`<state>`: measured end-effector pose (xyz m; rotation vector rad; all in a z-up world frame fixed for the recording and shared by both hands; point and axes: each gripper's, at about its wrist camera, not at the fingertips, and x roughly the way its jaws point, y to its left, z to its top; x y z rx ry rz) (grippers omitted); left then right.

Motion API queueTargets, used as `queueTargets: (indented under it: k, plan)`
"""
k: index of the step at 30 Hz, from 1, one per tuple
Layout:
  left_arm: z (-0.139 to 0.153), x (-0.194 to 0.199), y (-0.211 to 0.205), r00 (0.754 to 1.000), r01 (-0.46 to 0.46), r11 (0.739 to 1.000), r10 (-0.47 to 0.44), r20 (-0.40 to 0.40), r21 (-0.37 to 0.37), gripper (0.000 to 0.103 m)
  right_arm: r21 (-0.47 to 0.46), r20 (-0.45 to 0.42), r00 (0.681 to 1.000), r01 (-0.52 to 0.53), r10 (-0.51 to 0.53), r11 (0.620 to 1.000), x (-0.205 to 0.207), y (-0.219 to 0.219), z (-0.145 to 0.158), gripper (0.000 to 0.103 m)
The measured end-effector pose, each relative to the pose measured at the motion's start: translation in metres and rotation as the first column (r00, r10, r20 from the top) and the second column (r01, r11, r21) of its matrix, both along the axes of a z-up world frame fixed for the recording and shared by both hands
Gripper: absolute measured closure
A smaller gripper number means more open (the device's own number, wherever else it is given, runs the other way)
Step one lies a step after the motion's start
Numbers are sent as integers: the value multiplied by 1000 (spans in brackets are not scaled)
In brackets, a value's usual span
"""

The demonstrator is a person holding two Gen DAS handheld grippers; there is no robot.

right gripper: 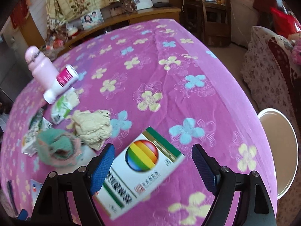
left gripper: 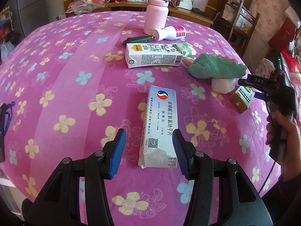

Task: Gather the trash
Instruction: 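Close the left tool on the white medicine box while the right tool grasps the rainbow-logo box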

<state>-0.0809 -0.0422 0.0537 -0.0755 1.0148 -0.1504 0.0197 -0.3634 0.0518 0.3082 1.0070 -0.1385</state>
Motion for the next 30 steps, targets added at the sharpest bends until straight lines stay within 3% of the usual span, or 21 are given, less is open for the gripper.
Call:
queueTargets:
  k: [5,8,15,19,22,24,26,30]
  plan:
    - [-4,3,-4,1000,16,1000,-16,-10,-5,54,-44,-50,990,-134,132,990,-10,12,-8,21]
    - [-6,8,-10,999,31,1000,-31,-13,-4,54,-17,-72,978,-200,198,980,-31,9,-7,21]
    - [-21,29,-30,998,42,998,-40,-41,45,54,1,-67,977,-203,203,979,-83,-2,-6,21]
    - [-32,41,-38,998,43,992,-37,-51,120,54,-20,-46,977,-211,210,977,-92,7,-6,21]
    - [-33,47,-36,999,33,993,-29,-42,114,54,-29,-14,981,-192,192,981,-88,10,-6,21]
    - [-32,48,-34,998,38,996,-34,-44,80,54,-20,-6,983,-184,183,983,-86,10,-10,24]
    - [-31,47,-31,998,46,998,-44,-52,38,56,-39,19,982,-186,187,982,-87,11,-8,48]
    - [-21,36,-37,997,70,997,-69,-27,31,57,-43,19,977,-212,213,976,-95,11,-6,48]
